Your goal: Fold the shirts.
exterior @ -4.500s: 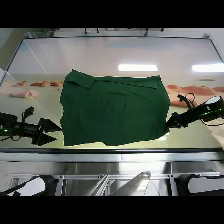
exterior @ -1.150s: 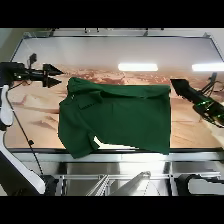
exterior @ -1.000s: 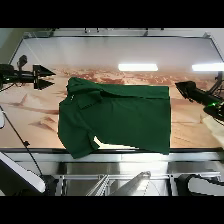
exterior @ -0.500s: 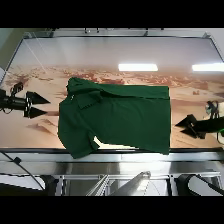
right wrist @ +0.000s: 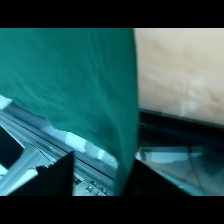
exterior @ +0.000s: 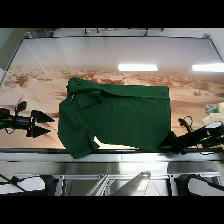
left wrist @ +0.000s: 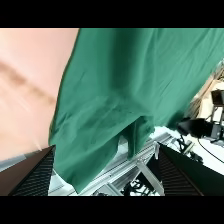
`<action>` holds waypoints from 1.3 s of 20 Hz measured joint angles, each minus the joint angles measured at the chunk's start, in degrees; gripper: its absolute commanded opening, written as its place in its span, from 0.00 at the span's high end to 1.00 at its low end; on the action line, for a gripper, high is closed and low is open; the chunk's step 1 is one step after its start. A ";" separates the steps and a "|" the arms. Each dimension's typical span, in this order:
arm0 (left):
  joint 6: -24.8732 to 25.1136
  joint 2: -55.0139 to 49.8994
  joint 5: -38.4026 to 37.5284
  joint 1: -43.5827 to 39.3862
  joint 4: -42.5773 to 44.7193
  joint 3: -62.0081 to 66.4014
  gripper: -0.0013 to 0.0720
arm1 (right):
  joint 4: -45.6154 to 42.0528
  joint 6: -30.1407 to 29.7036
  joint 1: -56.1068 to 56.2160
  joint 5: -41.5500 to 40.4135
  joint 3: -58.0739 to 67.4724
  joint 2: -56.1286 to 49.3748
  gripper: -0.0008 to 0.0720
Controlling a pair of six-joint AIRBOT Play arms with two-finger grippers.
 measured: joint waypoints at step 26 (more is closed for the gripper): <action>2.16 -4.70 0.22 -19.41 -8.52 0.04 0.94 | 25.77 -12.98 3.52 -2.67 2.43 7.04 0.96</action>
